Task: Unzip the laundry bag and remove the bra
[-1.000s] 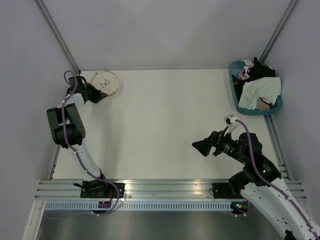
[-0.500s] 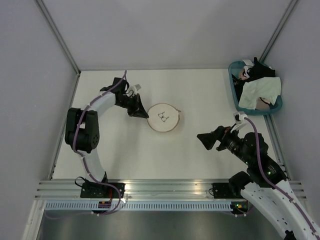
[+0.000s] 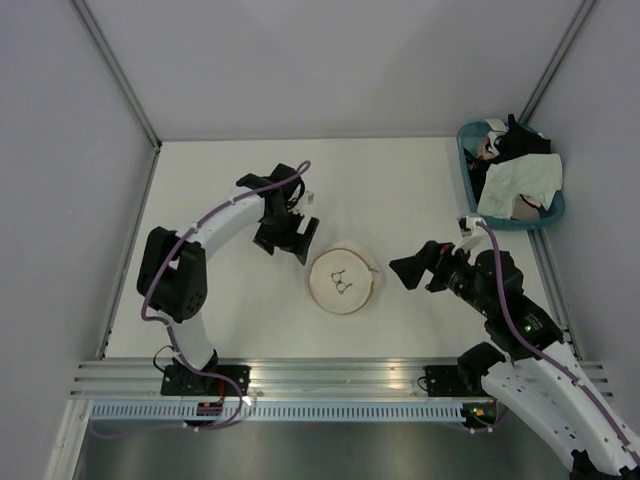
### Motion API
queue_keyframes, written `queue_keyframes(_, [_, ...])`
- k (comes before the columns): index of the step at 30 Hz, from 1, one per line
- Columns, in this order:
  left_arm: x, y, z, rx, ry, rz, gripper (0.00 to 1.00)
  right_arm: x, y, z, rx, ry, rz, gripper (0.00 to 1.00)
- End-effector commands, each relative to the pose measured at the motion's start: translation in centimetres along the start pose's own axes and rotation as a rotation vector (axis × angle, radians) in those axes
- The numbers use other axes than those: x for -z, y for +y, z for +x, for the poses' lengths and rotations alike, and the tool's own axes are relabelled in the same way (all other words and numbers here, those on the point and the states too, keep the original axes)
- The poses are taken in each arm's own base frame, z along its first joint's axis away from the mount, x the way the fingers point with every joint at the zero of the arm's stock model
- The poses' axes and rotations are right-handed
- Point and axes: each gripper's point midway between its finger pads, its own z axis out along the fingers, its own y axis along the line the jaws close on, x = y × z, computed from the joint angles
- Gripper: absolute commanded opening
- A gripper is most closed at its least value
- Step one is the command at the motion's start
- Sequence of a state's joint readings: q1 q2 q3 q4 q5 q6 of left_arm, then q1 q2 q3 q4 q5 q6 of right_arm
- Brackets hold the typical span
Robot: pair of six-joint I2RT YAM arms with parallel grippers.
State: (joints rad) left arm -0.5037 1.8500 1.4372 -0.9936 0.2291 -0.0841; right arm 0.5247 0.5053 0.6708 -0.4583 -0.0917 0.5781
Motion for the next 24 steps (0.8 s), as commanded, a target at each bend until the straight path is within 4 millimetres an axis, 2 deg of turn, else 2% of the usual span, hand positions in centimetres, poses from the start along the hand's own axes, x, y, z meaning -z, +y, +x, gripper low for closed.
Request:
queue_keyframes(1, [9.7, 3.3, -4.2, 0.072, -0.373, -0.266, 1.0, -1.9, -0.8, 0.4, 0.018, 0.005, 0.018, 0.98])
queue_keyframes(2, [10.9, 3.2, -4.2, 0.112, -0.422, -0.273, 1.0, -2.9, -1.4, 1.5, 0.018, 0.05, 0.035, 0.98])
queue_keyframes(3, [13.9, 2.6, -4.1, 0.128, -0.521, -0.263, 1.0, -3.6, -1.7, 1.8, 0.024, 0.066, 0.044, 0.98])
queue_keyframes(4, [15.1, 2.3, -4.1, 0.147, -0.575, -0.252, 1.0, -4.5, -1.6, 1.7, 0.032, 0.064, 0.034, 0.98])
queue_keyframes(5, [15.4, 2.0, -3.3, 0.163, -0.594, -0.229, 0.99, -5.2, -1.6, 2.2, 0.034, 0.089, 0.027, 0.98])
queue_keyframes(6, [17.7, 1.0, -2.5, 0.189, -0.683, -0.18, 1.0, -6.7, -2.4, 3.3, 0.053, 0.149, 0.047, 0.98])
queue_keyframes(7, [18.0, 0.4, -1.9, 0.195, -0.707, -0.143, 0.99, -7.6, -2.2, 3.3, 0.067, 0.16, 0.036, 0.98])
queue_keyframes(9, [17.4, -0.9, -0.3, 0.212, -0.723, -0.051, 1.0, -9.7, -2.6, 3.6, 0.117, 0.215, 0.046, 0.95])
queue_keyframes(10, [18.5, -1.4, 0.7, 0.208, -0.764, -0.019, 1.0, -10.3, -2.7, 3.5, 0.142, 0.231, 0.048, 0.93])
queue_keyframes(11, [17.3, -1.8, 1.8, 0.222, -0.735, 0.016, 1.0, -11.2, -3.1, 3.8, 0.159, 0.265, 0.063, 0.92])
queue_keyframes(12, [17.1, -2.0, 2.4, 0.224, -0.734, 0.036, 1.0, -11.5, -2.3, 2.3, 0.2, 0.252, 0.052, 0.91])
queue_keyframes(13, [16.6, -2.4, 3.8, 0.218, -0.727, 0.067, 0.99, -11.7, -2.1, 1.8, 0.222, 0.253, 0.048, 0.9])
queue_keyframes(14, [16.4, -2.5, 4.3, 0.232, -0.728, 0.079, 1.0, -12.3, -1.3, 0.4, 0.244, 0.24, 0.036, 0.9])
queue_keyframes(16, [16.1, -2.7, 5.2, 0.244, -0.734, 0.104, 0.99, -12.6, -1.2, -0.1, 0.309, 0.264, 0.032, 0.9])
queue_keyframes(17, [15.9, -3.0, 6.1, 0.248, -0.735, 0.133, 1.0, -13.4, -1.7, 0.4, 0.329, 0.302, 0.042, 0.9])
queue_keyframes(19, [15.8, -3.4, 6.6, 0.25, -0.74, 0.162, 1.0, -14.2, -1.4, -0.1, 0.376, 0.341, 0.031, 0.89])
queue_keyframes(20, [15.8, -3.8, 7.2, 0.244, -0.74, 0.188, 0.99, -15.4, -1.7, 0.3, 0.381, 0.378, 0.038, 0.89])
queue_keyframes(22, [15.8, -4.2, 7.5, 0.244, -0.74, 0.209, 0.99, -16.2, -2.7, 1.1, 0.395, 0.431, 0.064, 0.84])
queue_keyframes(23, [15.9, -4.6, 7.8, 0.247, -0.736, 0.234, 0.99, -17.0, -3.8, 2.3, 0.403, 0.48, 0.086, 0.83])
queue_keyframes(24, [16.3, -4.9, 8.1, 0.243, -0.746, 0.253, 1.0, -17.4, -4.0, 2.2, 0.413, 0.489, 0.1, 0.81])
